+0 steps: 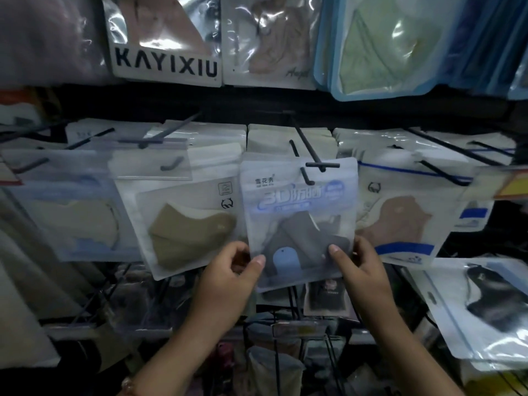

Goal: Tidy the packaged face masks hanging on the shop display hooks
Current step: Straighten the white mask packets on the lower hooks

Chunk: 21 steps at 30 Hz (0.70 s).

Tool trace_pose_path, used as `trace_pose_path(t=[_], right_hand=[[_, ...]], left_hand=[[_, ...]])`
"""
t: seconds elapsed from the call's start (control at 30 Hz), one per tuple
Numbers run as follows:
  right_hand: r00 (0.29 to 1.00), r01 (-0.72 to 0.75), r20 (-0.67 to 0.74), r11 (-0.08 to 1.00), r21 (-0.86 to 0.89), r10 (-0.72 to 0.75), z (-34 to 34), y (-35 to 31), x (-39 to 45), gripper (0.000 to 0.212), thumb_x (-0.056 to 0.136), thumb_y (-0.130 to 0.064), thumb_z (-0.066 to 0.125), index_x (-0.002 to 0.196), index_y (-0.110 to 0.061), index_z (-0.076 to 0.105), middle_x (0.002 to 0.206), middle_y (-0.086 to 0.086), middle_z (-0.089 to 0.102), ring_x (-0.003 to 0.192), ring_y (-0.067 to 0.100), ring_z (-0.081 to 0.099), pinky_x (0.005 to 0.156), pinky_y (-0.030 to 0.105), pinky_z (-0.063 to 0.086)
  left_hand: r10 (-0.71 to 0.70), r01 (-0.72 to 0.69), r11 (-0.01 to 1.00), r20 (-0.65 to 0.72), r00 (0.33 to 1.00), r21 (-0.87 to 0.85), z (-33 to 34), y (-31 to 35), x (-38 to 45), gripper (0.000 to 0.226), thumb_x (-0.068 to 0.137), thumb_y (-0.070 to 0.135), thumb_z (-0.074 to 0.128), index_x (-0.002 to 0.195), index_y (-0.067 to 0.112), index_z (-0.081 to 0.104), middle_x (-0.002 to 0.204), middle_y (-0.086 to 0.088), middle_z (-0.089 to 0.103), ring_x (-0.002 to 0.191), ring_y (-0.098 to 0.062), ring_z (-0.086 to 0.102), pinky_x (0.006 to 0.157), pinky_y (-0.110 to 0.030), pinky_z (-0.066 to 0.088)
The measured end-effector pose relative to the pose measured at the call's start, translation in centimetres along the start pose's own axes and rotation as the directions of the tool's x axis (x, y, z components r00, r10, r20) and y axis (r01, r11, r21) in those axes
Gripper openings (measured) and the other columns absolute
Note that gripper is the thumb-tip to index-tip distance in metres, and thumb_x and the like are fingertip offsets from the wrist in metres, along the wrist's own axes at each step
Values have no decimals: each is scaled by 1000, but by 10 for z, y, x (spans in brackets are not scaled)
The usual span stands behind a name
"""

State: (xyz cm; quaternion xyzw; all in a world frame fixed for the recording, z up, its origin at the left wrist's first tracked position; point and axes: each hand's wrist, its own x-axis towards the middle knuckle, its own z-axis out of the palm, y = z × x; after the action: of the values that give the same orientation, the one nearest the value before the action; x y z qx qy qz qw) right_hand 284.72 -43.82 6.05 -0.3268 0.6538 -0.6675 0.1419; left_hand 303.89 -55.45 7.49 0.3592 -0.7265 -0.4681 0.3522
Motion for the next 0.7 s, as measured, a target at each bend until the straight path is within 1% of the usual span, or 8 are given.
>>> trace_pose_path(t=[0.1, 0.2, 0.27, 0.37, 0.43, 0.5, 0.6, 0.7], right_hand=[[1000, -22, -2, 999, 41, 23, -2, -1, -4, 9, 93, -16, 64, 102, -17, 65, 97, 0, 73, 91, 16, 69, 78, 35, 57], [999, -52, -9, 998, 45, 53, -5, -1, -8, 9, 92, -16, 64, 101, -17, 67, 96, -2, 73, 89, 14, 69, 77, 36, 55], [998, -69, 9, 996, 53, 68, -7, -3, -12, 13, 92, -15, 65, 104, -16, 67, 96, -2, 74, 89, 15, 70, 76, 34, 54], [995, -79, 61, 995, 68, 74, -10, -7, -18, 18, 91, -10, 64, 109, -12, 67, 97, 0, 75, 91, 17, 70, 78, 33, 55], [993, -92, 86, 990, 103, 83, -11, -10, -22, 20, 92, -8, 62, 110, -12, 68, 100, 1, 76, 95, 18, 70, 82, 36, 54], [987, -118, 122, 983, 141, 101, -13, -14, -26, 22, 90, -9, 61, 111, -13, 68, 102, 3, 75, 98, 20, 70, 87, 41, 53], [974, -160, 189, 971, 176, 127, -18, -16, -33, 29, 81, -16, 75, 110, -14, 71, 108, 6, 74, 104, 25, 68, 93, 47, 51], [966, -143, 239, 970, 195, 95, -20, -16, -41, 34, 74, -25, 73, 108, -22, 74, 110, 8, 73, 105, 22, 68, 90, 38, 53]], left_hand=[[0, 1, 999, 34, 999, -38, 3, 0, -3, 8, 94, 34, 65, 86, 35, 64, 81, 5, 68, 80, -17, 65, 74, -40, 53], [20, -20, 1000, 12, 1000, -9, 4, -2, -7, 15, 94, 32, 65, 79, 30, 61, 73, 6, 63, 69, -10, 59, 66, -32, 47], [81, -78, 995, -50, 996, 61, 2, -3, -8, 17, 91, 29, 67, 76, 26, 60, 78, 9, 58, 69, -5, 55, 66, -27, 44], [128, -118, 987, -89, 988, 109, -2, -4, -8, 8, 89, 30, 67, 82, 26, 65, 112, 18, 54, 100, -1, 58, 81, -25, 47], [127, -118, 989, -99, 987, 92, -4, -4, -8, 7, 88, 29, 69, 81, 28, 67, 125, 19, 51, 115, 1, 53, 90, -26, 45], [158, -156, 987, -97, 983, 31, -7, -1, -10, 8, 89, 31, 70, 82, 29, 66, 115, 18, 56, 105, 1, 58, 84, -27, 49], [195, -200, 978, -88, 977, -58, -11, 2, -17, 25, 83, 47, 63, 84, 22, 65, 93, 5, 61, 87, -14, 63, 78, -39, 51], [157, -186, 961, -150, 976, -204, -17, 7, -25, 29, 75, 52, 66, 94, 31, 62, 91, 0, 68, 87, -17, 67, 75, -37, 52]])
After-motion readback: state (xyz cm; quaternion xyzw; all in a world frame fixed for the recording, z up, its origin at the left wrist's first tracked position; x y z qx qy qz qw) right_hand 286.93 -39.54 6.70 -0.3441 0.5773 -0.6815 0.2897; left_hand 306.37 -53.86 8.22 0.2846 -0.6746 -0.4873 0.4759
